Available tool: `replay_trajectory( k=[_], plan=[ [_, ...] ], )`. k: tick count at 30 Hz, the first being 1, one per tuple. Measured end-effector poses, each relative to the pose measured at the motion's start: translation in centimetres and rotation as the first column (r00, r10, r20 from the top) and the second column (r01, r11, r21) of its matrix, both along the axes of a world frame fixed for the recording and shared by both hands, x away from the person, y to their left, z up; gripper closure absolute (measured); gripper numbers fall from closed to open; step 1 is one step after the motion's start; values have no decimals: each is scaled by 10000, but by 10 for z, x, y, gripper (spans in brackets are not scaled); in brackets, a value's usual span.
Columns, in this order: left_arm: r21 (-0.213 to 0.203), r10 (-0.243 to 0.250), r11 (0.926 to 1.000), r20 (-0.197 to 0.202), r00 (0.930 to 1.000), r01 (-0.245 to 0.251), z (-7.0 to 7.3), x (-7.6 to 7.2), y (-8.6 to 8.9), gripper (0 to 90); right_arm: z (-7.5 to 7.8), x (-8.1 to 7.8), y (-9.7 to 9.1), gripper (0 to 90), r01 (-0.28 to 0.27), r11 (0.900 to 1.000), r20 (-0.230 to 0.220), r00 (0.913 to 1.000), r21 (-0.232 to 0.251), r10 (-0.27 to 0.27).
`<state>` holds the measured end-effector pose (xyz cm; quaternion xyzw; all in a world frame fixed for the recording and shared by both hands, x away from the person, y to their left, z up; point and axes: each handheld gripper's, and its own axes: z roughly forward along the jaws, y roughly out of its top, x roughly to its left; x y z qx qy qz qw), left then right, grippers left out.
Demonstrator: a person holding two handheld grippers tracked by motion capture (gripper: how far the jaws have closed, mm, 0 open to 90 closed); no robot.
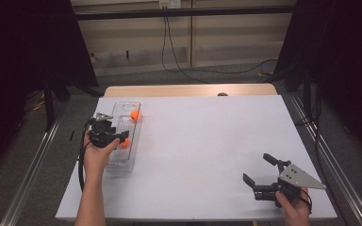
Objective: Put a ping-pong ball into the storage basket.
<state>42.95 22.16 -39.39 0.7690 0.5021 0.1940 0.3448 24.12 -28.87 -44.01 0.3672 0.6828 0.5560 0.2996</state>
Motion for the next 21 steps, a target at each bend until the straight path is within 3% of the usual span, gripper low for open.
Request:
replay_trajectory(
  k=[9, 21],
  plan=[
    [-311, 7, 9995, 179, 9998, -2, 5, -6, -2, 360, 1, -2, -1, 10, 64, 10000, -7, 10000, 64, -64],
    [-382, -379, 9985, 285, 9989, 390, 7, -10, -8, 254, 1, -1, -1, 11, 27, 10000, 14, 10000, 47, -27]
  ],
)
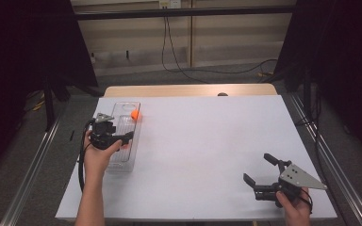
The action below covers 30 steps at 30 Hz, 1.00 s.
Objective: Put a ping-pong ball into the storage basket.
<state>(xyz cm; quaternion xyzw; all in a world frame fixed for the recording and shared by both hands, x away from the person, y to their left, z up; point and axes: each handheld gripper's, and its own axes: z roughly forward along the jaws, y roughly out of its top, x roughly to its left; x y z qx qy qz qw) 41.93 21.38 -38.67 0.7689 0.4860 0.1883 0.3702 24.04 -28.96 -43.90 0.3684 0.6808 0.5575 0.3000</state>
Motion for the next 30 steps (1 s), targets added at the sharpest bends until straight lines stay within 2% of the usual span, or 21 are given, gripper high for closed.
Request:
replay_trajectory(
  k=[6, 11, 12, 13, 16, 19, 25, 27, 30],
  plan=[
    [-119, -38, 9999, 23, 10000, 38, 3, -3, -1, 191, 0, 0, -1, 10, -2, 10000, -35, 10000, -13, 1],
    [-46, -120, 9999, 68, 9999, 120, 5, -8, 0, 182, -1, 0, -1, 10, -36, 10000, -80, 10000, -28, 36],
    [-198, -149, 9997, 368, 9992, 156, 5, -11, 1, 182, -1, 0, -1, 10, -51, 10000, -74, 10000, -47, 51],
    [-286, -191, 9994, 419, 9989, 204, 5, -12, 1, 182, -1, 0, -1, 10, -56, 10000, -66, 10000, -55, 56],
    [-291, -294, 9991, 408, 9987, 306, 5, -16, 2, 180, -1, 0, -1, 10, -58, 10000, -68, 10000, 4, 58],
    [-469, -392, 9980, 473, 9981, 414, 5, -19, 2, 170, 0, -1, -2, 10, -39, 10000, -63, 10000, 12, 39],
    [-435, -422, 9981, 458, 9981, 442, 4, -24, 1, 137, 0, -1, -2, 10, -39, 10000, -91, 10000, 52, 40],
    [-594, -544, 9965, 656, 9964, 583, 3, -26, 0, 130, 0, -1, -2, 10, -52, 10000, -83, 10000, 37, 52],
    [-807, -611, 9945, 623, 9962, 661, 1, -29, 0, 131, 0, -1, -2, 10, -53, 10000, -73, 10000, 61, 54]
  ],
)
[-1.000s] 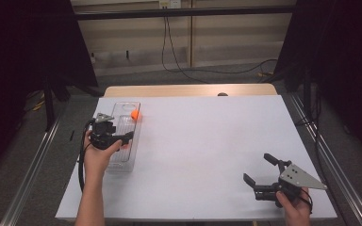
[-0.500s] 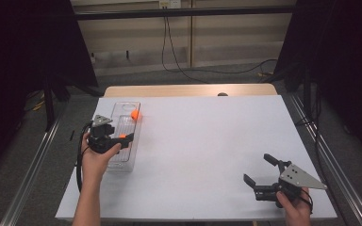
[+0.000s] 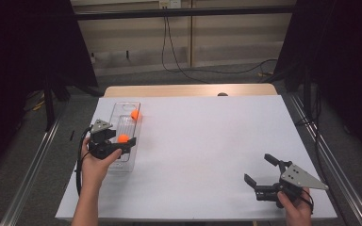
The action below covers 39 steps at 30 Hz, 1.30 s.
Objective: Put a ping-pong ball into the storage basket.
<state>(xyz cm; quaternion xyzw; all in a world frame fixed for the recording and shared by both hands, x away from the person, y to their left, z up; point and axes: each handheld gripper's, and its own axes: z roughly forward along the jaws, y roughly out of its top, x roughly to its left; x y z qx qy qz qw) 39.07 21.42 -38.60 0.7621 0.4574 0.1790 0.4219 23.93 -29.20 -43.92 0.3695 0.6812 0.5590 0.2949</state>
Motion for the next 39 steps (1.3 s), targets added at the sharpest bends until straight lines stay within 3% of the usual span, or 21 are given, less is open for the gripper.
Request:
replay_trajectory(
  k=[8, 23, 30, 39],
  plan=[
    [78, 56, 10000, 106, 9999, -57, -4, -4, 2, 103, 0, 0, 0, 10, 20, 10000, -8, 10000, 30, -20],
    [-709, -200, 9972, 495, 9986, 234, -7, -16, 6, 68, 1, 0, -2, 10, 58, 10000, 34, 10000, 62, -58],
    [-645, -255, 9975, 601, 9979, 294, -10, -20, 4, 55, 1, 0, -2, 10, 49, 10000, 45, 10000, 48, -49],
    [-627, -535, 9962, 1043, 9931, 602, -11, -28, 3, 37, 1, 0, -3, 10, 63, 10000, 29, 10000, 74, -63]
  ],
)
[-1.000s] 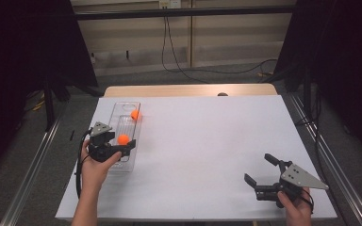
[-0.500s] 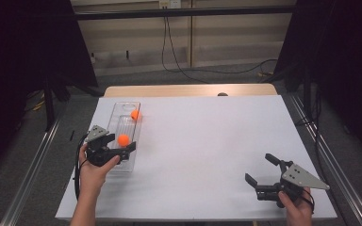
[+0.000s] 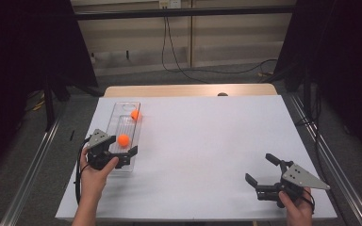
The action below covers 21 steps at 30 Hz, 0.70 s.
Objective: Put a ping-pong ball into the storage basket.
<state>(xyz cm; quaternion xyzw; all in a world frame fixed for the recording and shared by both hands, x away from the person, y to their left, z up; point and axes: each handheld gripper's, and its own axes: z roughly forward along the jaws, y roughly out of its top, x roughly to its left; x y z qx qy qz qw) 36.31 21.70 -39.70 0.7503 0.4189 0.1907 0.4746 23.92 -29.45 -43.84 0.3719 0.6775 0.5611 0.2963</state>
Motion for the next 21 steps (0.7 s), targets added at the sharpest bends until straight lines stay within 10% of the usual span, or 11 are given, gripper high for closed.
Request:
replay_trajectory(
  k=[21],
  plan=[
    [-113, -173, 9998, 454, 9988, 178, -10, -15, -2, 37, 0, 0, 0, 10, -5, 10000, 10, 10000, 0, 5]
  ],
)
